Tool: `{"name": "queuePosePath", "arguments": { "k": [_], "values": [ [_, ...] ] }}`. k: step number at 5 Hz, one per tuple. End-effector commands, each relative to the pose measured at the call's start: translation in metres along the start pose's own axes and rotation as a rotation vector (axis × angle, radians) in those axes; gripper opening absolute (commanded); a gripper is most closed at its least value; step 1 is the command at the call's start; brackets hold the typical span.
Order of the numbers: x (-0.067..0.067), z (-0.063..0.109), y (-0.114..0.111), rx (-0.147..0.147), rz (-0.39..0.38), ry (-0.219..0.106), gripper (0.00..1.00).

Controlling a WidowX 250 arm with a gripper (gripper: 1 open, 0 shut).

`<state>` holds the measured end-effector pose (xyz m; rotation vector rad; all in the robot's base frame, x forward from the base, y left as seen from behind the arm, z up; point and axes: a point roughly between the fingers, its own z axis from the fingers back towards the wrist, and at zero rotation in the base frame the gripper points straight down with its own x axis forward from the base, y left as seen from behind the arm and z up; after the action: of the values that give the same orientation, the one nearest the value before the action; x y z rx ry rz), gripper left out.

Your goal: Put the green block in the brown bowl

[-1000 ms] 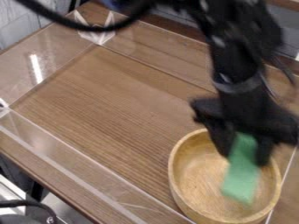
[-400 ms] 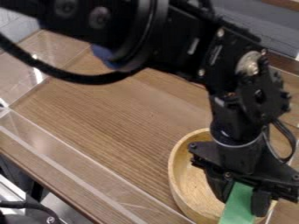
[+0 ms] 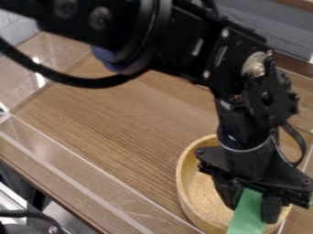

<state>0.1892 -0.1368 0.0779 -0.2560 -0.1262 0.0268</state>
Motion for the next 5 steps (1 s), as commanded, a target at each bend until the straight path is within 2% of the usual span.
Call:
{"name": "queuePosePath", "arguments": {
  "k": [1, 5],
  "values": [
    [0.007, 0.008, 0.000, -0.023, 0.015, -0.038, 0.00],
    [0.009, 0.008, 0.011, -0.026, 0.067, -0.034, 0.00]
  ]
}}
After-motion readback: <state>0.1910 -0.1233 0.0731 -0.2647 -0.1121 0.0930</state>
